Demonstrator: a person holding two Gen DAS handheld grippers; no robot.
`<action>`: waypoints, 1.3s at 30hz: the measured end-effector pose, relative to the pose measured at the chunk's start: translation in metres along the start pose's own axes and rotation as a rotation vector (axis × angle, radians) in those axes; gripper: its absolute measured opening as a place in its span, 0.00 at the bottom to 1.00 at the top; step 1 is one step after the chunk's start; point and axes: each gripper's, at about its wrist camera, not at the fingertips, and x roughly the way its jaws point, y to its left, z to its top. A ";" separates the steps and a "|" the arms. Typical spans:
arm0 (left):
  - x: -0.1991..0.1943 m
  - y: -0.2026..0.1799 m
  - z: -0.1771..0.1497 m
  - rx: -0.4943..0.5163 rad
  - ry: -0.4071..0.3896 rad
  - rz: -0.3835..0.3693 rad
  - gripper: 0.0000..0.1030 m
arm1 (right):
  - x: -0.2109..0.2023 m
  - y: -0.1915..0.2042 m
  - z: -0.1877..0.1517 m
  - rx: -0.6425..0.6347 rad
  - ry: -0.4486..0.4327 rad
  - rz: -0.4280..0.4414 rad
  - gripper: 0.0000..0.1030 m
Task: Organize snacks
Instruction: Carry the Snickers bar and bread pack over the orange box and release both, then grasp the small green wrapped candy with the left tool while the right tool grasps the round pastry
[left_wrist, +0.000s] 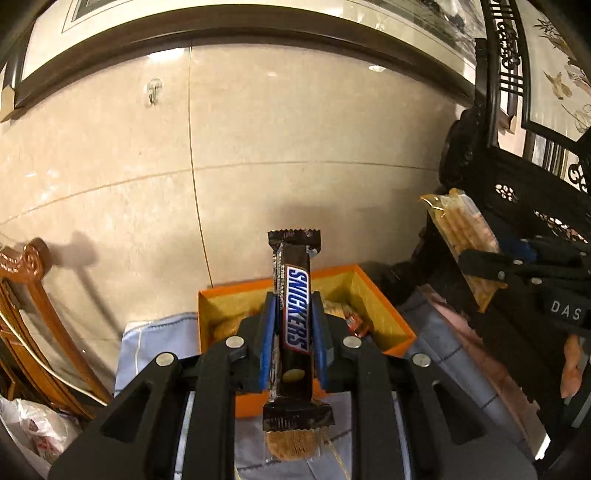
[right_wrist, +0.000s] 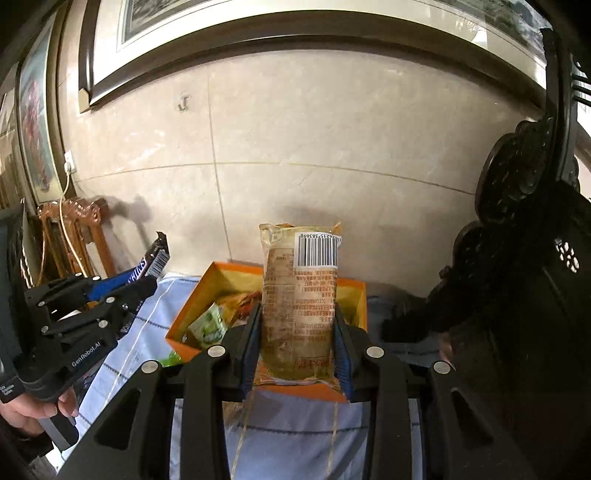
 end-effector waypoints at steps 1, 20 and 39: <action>0.002 0.000 0.002 0.003 -0.001 0.001 0.16 | 0.004 -0.002 0.001 0.001 0.003 -0.001 0.34; 0.077 0.023 0.002 0.001 0.055 0.111 0.96 | 0.094 -0.014 0.004 0.019 0.100 -0.059 0.68; 0.041 0.110 -0.173 -0.159 0.289 0.186 0.96 | 0.113 0.055 -0.137 -0.069 0.304 0.107 0.74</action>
